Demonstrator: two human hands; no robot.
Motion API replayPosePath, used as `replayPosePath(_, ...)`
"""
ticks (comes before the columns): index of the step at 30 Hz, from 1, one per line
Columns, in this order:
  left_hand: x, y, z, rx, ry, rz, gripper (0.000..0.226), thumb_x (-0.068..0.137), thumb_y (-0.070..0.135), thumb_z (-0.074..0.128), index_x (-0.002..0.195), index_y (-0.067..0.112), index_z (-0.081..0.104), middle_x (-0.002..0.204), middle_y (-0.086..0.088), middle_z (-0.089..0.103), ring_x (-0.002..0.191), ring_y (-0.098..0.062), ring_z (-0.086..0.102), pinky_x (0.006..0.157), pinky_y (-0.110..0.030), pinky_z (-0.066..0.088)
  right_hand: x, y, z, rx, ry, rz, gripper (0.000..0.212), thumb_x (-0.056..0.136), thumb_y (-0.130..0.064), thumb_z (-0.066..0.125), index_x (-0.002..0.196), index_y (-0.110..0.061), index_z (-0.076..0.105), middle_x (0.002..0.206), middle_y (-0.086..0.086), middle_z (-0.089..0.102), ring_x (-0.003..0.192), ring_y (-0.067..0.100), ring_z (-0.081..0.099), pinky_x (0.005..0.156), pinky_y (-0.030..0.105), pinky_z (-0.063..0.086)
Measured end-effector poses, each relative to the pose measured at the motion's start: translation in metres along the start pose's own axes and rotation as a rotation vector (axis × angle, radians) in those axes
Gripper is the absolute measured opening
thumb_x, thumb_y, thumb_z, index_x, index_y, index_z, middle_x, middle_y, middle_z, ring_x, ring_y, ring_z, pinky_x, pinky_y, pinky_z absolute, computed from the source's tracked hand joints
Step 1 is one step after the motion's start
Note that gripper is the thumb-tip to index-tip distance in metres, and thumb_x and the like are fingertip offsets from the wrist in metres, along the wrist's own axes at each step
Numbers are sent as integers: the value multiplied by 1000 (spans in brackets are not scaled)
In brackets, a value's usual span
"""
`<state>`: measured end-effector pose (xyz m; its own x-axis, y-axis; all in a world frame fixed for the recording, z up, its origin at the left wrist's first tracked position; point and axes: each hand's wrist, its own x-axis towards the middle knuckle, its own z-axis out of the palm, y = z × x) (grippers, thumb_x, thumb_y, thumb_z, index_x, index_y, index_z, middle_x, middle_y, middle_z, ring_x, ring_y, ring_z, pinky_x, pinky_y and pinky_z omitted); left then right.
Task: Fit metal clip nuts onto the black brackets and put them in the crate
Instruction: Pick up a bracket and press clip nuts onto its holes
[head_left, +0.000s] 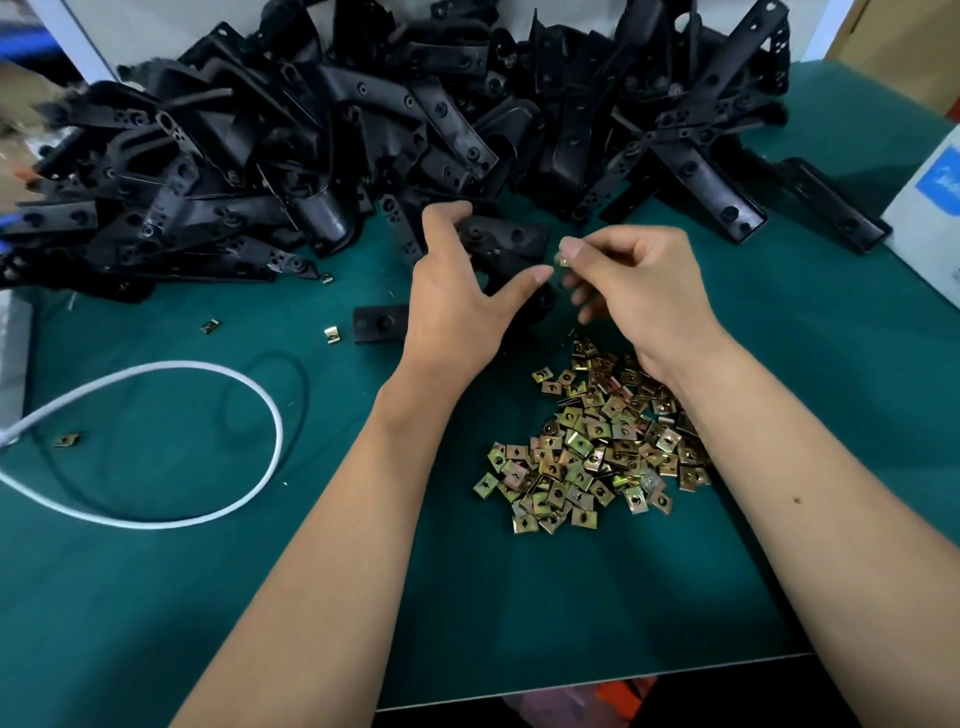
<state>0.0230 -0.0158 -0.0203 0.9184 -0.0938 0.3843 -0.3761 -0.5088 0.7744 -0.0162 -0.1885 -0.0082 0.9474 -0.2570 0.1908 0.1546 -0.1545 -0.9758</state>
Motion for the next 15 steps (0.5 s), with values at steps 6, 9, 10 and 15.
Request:
replayPosePath(6,0,5,-2,34,-27,43,90,83,52,79,156,18,39,153,-1,52,142,-15,44,115,-27,37,-2,-3,1,41,2,15,11,97,-14,71,89,-10,78,73,6,70,63,16,63,52,25,51)
replayPosePath(9,-2,5,0,2,-51,0,96,81,52,81,157,19,33,150,-4,54,139,-16,48,110,-25,39,-2,-4,1,72,16,27,13,99,-15,67,93,-7,75,70,6,70,59,18,62,49,24,50)
replayPosePath(10,-2,5,0,-4,-43,-5,95,79,50,84,154,19,36,143,-5,59,133,-15,52,106,-23,41,-2,-4,1,85,19,32,12,99,-14,67,94,-7,75,70,6,71,60,18,63,50,24,50)
replayPosePath(15,-3,8,-1,-44,-52,71,76,76,41,89,137,16,52,118,3,68,112,-9,62,99,-26,50,-1,-4,4,182,32,103,8,95,-5,71,96,-7,78,76,1,75,72,15,71,67,27,60)
